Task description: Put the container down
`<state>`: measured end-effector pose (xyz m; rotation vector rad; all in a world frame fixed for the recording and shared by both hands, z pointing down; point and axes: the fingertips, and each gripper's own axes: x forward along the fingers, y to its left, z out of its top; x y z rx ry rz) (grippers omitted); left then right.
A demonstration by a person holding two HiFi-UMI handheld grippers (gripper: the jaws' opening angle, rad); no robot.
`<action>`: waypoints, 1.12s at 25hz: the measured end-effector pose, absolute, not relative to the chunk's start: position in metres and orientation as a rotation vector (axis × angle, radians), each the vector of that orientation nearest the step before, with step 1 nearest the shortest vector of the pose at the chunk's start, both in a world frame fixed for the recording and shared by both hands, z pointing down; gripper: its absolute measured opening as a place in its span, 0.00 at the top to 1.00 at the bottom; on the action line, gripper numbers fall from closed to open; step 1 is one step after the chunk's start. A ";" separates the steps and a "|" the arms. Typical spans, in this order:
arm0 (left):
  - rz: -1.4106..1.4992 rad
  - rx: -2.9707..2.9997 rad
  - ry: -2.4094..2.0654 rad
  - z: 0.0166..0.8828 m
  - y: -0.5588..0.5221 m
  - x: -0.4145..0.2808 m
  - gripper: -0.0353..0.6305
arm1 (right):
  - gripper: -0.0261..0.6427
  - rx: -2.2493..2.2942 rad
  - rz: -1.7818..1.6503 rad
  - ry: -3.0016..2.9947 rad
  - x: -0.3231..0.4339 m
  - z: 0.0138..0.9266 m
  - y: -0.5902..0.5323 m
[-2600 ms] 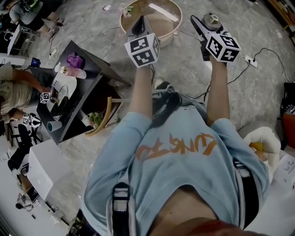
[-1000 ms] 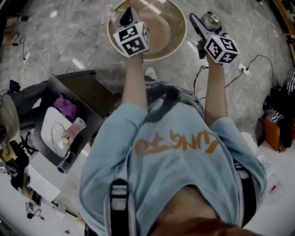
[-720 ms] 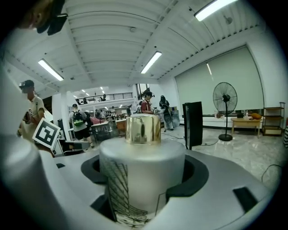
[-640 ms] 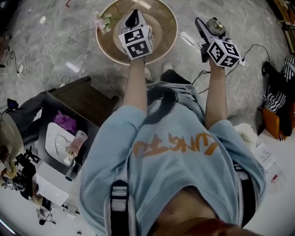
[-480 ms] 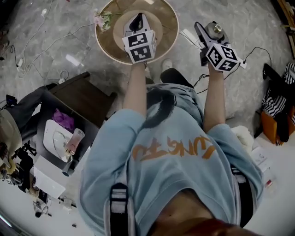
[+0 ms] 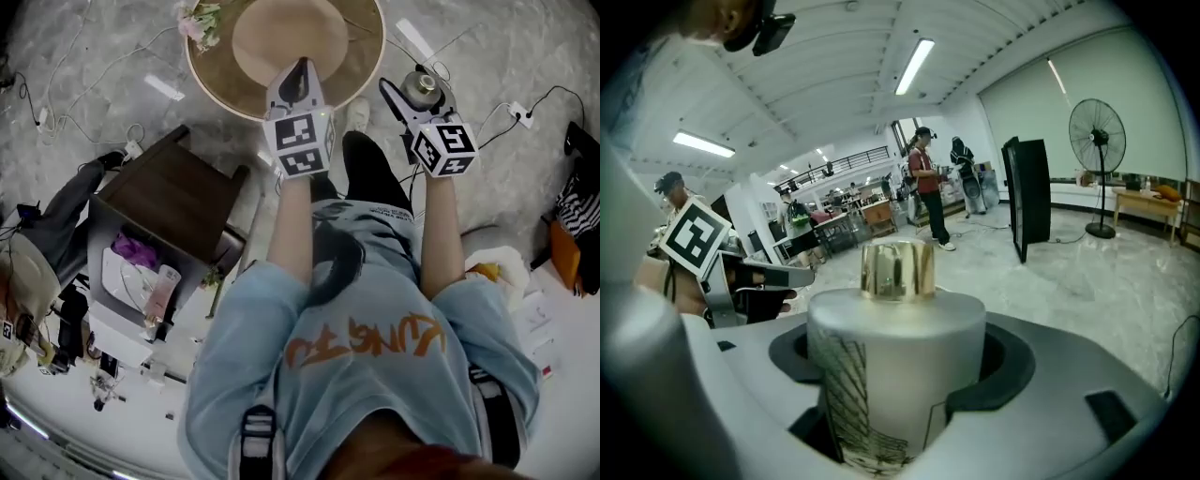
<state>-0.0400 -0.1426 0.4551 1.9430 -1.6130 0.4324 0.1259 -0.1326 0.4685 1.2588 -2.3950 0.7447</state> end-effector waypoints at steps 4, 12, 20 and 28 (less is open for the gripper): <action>0.473 1.956 -1.539 0.504 -0.126 -0.023 0.91 | 0.43 1.165 0.799 -2.353 0.120 0.526 -0.107; 0.534 1.968 -1.529 0.582 -0.129 -0.031 0.91 | 0.43 1.167 0.737 -2.204 0.120 0.626 -0.092; 0.546 1.879 -1.526 0.646 -0.113 -0.041 0.91 | 0.43 1.177 0.840 -2.205 0.085 0.693 -0.086; 0.567 1.916 -1.483 0.681 -0.128 -0.040 0.91 | 0.43 1.143 0.848 -2.240 0.075 0.726 -0.109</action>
